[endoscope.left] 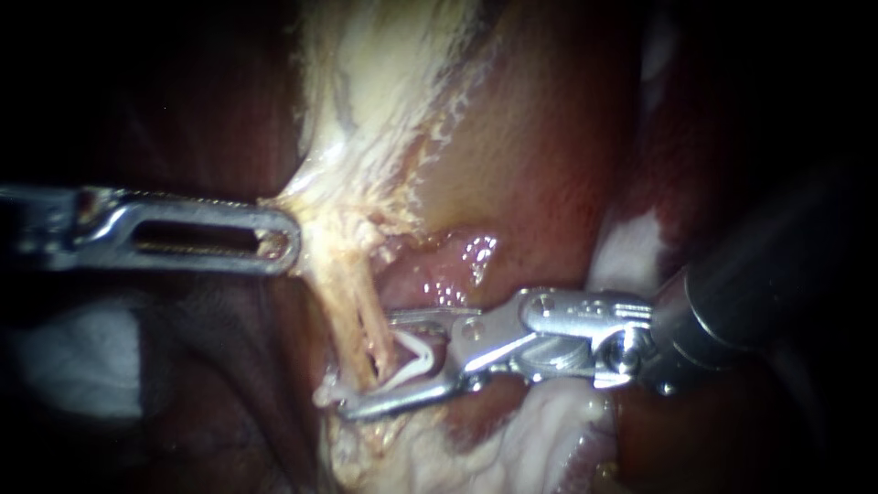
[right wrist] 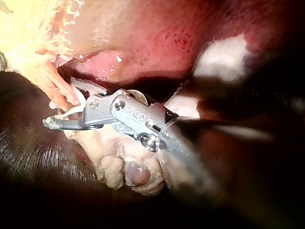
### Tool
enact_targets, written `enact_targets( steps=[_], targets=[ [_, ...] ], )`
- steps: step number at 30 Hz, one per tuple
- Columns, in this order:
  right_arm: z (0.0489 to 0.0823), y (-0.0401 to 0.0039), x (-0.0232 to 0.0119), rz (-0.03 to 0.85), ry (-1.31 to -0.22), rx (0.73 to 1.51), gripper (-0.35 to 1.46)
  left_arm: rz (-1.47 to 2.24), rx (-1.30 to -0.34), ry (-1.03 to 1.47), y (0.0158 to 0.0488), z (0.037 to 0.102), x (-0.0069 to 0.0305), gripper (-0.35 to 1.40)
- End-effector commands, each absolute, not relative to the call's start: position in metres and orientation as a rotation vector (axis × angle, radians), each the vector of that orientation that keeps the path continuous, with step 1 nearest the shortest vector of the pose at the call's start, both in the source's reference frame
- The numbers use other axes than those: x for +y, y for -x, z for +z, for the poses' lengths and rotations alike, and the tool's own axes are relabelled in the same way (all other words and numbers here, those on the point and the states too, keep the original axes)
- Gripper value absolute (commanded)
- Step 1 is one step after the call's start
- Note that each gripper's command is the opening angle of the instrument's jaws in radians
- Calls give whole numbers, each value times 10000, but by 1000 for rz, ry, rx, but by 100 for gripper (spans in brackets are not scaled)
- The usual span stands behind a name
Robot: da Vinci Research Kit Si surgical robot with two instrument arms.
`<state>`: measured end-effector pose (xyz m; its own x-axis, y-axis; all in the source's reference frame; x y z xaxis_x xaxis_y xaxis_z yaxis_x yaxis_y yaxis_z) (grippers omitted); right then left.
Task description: Clipping second clip left tube
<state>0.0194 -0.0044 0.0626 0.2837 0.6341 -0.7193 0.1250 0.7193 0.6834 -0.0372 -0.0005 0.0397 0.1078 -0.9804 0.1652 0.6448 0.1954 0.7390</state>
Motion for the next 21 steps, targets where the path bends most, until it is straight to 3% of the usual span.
enact_targets(
  steps=[1, 21],
  targets=[
    [626, -195, -45, 384, -731, 1261, 60, -1295, -734, -567, 372, 396, -5, -35],
    [623, -179, -44, 377, -740, 1260, 60, -1293, -733, -572, 367, 394, -3, -35]
  ],
)
